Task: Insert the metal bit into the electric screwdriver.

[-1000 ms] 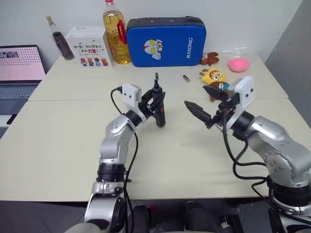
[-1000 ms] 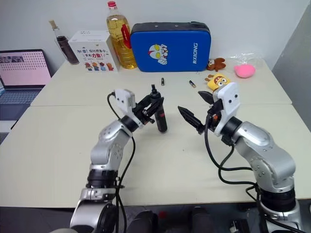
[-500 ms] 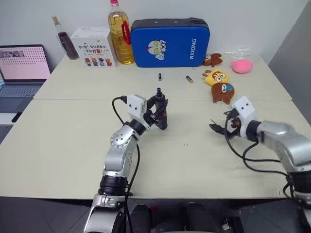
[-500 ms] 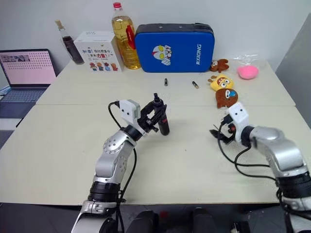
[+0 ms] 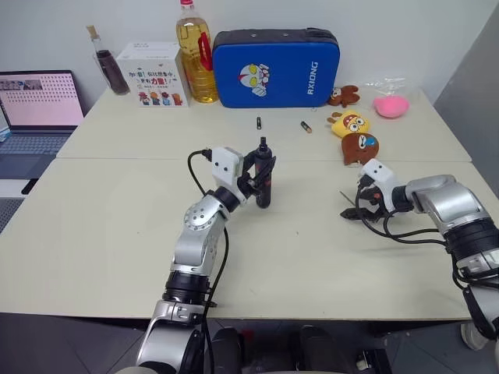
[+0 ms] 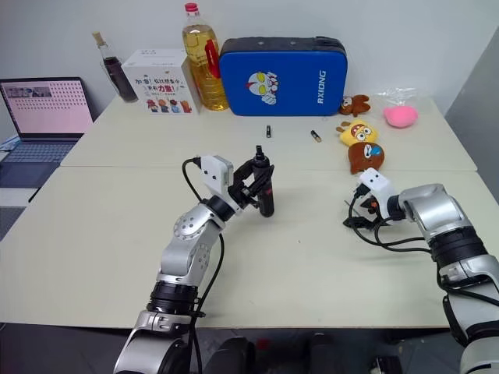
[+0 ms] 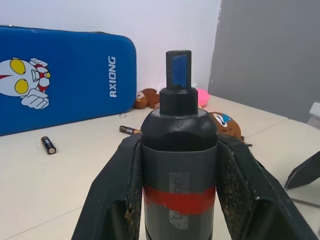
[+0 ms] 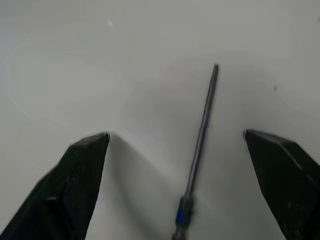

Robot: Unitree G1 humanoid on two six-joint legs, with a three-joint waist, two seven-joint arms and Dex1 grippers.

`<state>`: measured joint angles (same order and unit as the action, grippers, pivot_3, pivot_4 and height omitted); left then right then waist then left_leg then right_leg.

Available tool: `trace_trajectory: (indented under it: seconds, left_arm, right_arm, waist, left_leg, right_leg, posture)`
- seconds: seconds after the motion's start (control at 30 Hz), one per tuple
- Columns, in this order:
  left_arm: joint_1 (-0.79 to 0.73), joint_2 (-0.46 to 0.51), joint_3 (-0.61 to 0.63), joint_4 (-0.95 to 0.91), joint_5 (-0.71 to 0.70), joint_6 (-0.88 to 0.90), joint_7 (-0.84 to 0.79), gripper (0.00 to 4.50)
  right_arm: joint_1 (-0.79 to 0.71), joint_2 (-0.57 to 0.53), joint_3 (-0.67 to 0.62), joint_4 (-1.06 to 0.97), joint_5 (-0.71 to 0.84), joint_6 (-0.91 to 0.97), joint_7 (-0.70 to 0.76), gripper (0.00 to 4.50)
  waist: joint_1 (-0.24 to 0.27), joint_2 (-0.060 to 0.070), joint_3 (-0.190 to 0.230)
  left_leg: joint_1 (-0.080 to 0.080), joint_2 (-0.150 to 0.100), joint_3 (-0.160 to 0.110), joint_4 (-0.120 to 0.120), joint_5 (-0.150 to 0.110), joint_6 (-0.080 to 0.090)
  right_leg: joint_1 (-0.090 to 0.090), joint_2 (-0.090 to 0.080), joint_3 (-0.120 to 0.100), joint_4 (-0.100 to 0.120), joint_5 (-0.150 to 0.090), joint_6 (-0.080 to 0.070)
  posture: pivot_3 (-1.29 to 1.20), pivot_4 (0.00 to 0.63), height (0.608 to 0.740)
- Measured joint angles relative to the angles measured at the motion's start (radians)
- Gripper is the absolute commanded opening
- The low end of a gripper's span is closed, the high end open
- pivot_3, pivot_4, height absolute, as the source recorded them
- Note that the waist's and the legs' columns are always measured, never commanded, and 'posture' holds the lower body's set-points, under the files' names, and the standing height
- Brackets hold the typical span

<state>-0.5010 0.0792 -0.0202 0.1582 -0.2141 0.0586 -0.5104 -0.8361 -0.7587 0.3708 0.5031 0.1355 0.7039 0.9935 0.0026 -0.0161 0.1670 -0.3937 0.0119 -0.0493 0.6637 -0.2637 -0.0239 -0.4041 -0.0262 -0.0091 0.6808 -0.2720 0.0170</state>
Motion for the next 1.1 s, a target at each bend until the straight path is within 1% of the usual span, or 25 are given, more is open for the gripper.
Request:
trace_trajectory:
  seconds: [0.13,0.3,0.4,0.5,0.53,0.6,0.7,0.83,0.87,0.9,0.93,1.0,1.1]
  left_arm:
    - [0.002,-0.007,-0.010,0.000,0.003,-0.002,0.015,1.65]
    - [0.005,-0.012,-0.014,0.000,0.006,-0.007,0.026,1.65]
    - [0.007,-0.014,-0.015,0.000,0.011,-0.012,0.030,1.65]
    - [0.008,-0.017,-0.017,0.001,0.014,-0.017,0.038,1.65]
    - [0.009,-0.018,-0.017,0.000,0.014,-0.019,0.040,1.65]
    - [0.013,-0.019,-0.018,-0.002,0.014,-0.023,0.042,1.65]
    - [0.019,-0.022,-0.018,-0.005,0.014,-0.026,0.046,1.65]
    - [0.024,-0.026,-0.019,-0.008,0.016,-0.026,0.056,1.65]
    - [0.025,-0.026,-0.020,-0.008,0.016,-0.026,0.060,1.65]
    - [0.025,-0.026,-0.020,-0.008,0.017,-0.026,0.061,1.65]
    - [0.026,-0.026,-0.021,-0.008,0.017,-0.026,0.062,1.65]
    - [0.026,-0.025,-0.021,-0.008,0.018,-0.025,0.062,1.65]
    - [0.028,-0.025,-0.024,-0.006,0.019,-0.023,0.062,1.65]
  right_arm:
    - [-0.064,0.043,-0.001,0.123,-0.045,-0.014,0.000,4.50]
    - [-0.139,0.082,-0.011,0.226,-0.069,0.055,0.032,4.50]
    - [-0.174,0.098,0.006,0.270,-0.110,0.059,0.057,4.02]
    - [-0.202,0.110,0.030,0.291,-0.149,0.075,0.072,3.24]
    - [-0.204,0.111,0.041,0.289,-0.163,0.077,0.083,3.14]
    - [-0.203,0.108,0.050,0.280,-0.185,0.077,0.104,2.63]
    - [-0.189,0.098,0.058,0.252,-0.202,0.080,0.131,1.92]
    - [-0.144,0.079,0.065,0.171,-0.232,0.077,0.167,1.09]
    - [-0.128,0.072,0.065,0.145,-0.233,0.077,0.177,0.76]
    - [-0.122,0.070,0.064,0.132,-0.234,0.078,0.185,0.60]
    - [-0.118,0.070,0.064,0.125,-0.234,0.082,0.188,0.34]
    - [-0.109,0.071,0.062,0.109,-0.236,0.091,0.195,0.06]
    - [-0.101,0.073,0.057,0.114,-0.242,0.083,0.196,0.06]
  waist:
    - [0.000,0.000,0.000]
    - [0.001,0.000,-0.002]
    - [0.001,0.000,-0.002]
    - [0.001,0.000,-0.002]
    - [0.001,0.000,-0.002]
    - [0.001,0.000,-0.002]
    - [0.002,0.000,-0.003]
    - [0.002,0.000,-0.005]
    - [0.002,0.000,-0.005]
    - [0.002,0.000,-0.005]
    - [0.001,0.000,-0.005]
    - [0.001,0.000,-0.005]
    - [0.001,0.000,-0.005]
  left_leg:
    - [0.001,0.000,0.000,0.000,0.000,0.000]
    - [0.002,0.000,0.000,0.000,0.000,0.000]
    - [0.003,0.000,0.000,0.000,0.000,0.000]
    - [0.002,0.000,-0.001,0.000,0.000,0.000]
    - [0.002,0.000,-0.001,-0.001,0.000,0.000]
    - [0.002,0.000,-0.001,-0.001,0.000,0.000]
    - [0.003,0.000,-0.001,-0.001,0.000,0.000]
    - [0.003,0.000,-0.002,-0.001,0.000,0.000]
    - [0.003,0.000,-0.002,-0.001,0.000,0.000]
    - [0.004,0.000,-0.002,-0.001,0.000,0.000]
    - [0.005,0.000,-0.002,-0.001,0.000,0.000]
    - [0.008,0.000,-0.002,-0.002,0.000,0.000]
    - [0.013,0.000,-0.003,-0.003,0.000,0.000]
  right_leg:
    - [0.002,0.000,0.000,0.000,0.000,0.000]
    - [0.003,0.000,0.000,0.000,0.000,0.000]
    - [0.003,0.000,0.000,0.000,0.000,0.000]
    - [0.003,0.000,0.000,-0.001,0.000,0.000]
    - [0.003,0.000,0.000,-0.001,0.000,0.000]
    - [0.003,0.000,0.000,-0.001,0.000,0.000]
    - [0.003,0.000,-0.001,-0.001,0.000,0.000]
    - [0.004,0.000,-0.001,-0.001,0.000,0.000]
    - [0.005,0.000,-0.001,-0.002,0.000,0.000]
    - [0.005,0.000,-0.001,-0.002,0.000,0.000]
    - [0.006,0.000,-0.001,-0.002,0.000,0.000]
    - [0.009,0.000,-0.001,-0.003,0.000,0.000]
    - [0.016,0.000,-0.002,-0.006,0.000,0.000]
  posture:
    - [0.00,0.150,0.740]
    - [0.00,0.150,0.740]
    - [0.00,0.150,0.740]
    - [0.00,0.150,0.740]
    - [0.00,0.150,0.740]
    - [0.00,0.150,0.740]
    - [0.00,0.150,0.740]
    - [0.00,0.150,0.740]
    - [0.00,0.150,0.740]
    - [0.00,0.150,0.740]
    - [0.00,0.150,0.740]
    - [0.00,0.150,0.740]
    - [0.00,0.150,0.740]
